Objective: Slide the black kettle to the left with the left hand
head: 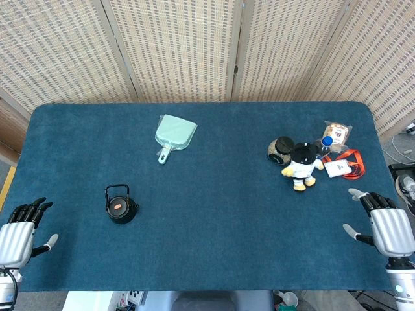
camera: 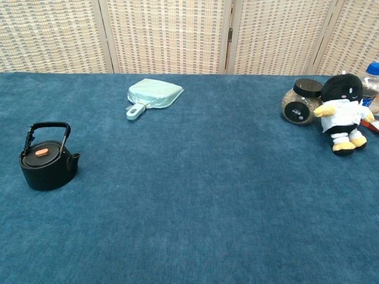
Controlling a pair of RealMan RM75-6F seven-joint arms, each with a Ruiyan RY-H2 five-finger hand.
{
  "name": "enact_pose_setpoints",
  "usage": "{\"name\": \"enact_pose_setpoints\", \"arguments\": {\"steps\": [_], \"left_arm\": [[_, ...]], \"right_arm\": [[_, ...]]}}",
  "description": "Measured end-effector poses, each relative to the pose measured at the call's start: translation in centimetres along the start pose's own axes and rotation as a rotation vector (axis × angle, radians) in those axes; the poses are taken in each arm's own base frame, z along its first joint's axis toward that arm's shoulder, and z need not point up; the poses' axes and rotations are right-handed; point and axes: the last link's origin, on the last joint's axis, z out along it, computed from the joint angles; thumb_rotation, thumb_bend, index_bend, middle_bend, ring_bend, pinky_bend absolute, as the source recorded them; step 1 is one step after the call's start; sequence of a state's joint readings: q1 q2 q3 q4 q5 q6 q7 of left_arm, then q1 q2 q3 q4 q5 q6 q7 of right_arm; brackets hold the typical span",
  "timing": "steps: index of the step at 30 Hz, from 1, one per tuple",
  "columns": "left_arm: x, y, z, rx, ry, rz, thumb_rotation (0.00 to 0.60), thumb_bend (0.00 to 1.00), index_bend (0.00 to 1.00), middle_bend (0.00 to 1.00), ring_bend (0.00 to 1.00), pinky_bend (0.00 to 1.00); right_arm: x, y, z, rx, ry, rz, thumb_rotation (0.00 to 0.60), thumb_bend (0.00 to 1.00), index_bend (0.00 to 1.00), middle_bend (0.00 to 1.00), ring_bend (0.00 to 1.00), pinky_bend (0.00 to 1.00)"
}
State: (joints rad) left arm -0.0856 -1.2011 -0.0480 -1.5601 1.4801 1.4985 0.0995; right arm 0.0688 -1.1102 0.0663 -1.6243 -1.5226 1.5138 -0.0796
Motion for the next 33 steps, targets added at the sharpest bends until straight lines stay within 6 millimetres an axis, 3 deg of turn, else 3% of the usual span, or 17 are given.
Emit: {"name": "enact_pose_setpoints", "arguments": {"steps": [9,14,15,19,22,25,33], "left_arm": [[0.1,0.1,0.5,-0.018,-0.003,-0.037,0.6,0.21,0.19,0.13,0.16,0.11],[0.2,0.1,2.1,-0.045,-0.039,-0.078,0.594,0.19,0.19,0.13,0.16,0.11],[0.3,0.2,2.5,-0.05,-0.044,-0.086,0.575,0.18,0.19,0.13,0.16,0.11],[0.5,0.5,4.1,-0.069,-0.067,-0.113,0.327,0.15,0.19,0.13,0.16,0.11],[0.6,0.9,5.5,-0.078,-0.092,-0.143,0.224,0.14,0.2,0.15,0.16,0.11],[0.6,1.4,7.0,-0.093,-0.124,-0.175,0.153,0.13,0.23,0.18,0.16,0.11],[0.1,2.9,11.2,-0.108,-0.214,-0.174,0.073,0.12,0.25,0.2,0.16,0.11]], "right_arm": [[0.5,0.1,0.2,0.011,0.034,0.01,0.6,0.09,0.25,0.36,0.27,0.34],[1.3,0.0,0.7,0.029,0.076,0.008,0.6,0.1,0.25,0.36,0.27,0.34],[1.3,-0.1,0.8,0.029,0.077,0.008,0.6,0.1,0.25,0.36,0.27,0.34],[1.3,-0.3,0.9,0.034,0.076,0.008,0.6,0.11,0.25,0.36,0.27,0.34],[1.2,-0.4,1.0,0.035,0.077,0.009,0.6,0.11,0.25,0.36,0.27,0.34],[1.4,-0.4,1.2,0.034,0.083,0.009,0.6,0.11,0.25,0.36,0.27,0.34],[1.8,0.0,1.1,0.022,0.091,0.004,0.6,0.11,0.25,0.36,0.27,0.34]]}}
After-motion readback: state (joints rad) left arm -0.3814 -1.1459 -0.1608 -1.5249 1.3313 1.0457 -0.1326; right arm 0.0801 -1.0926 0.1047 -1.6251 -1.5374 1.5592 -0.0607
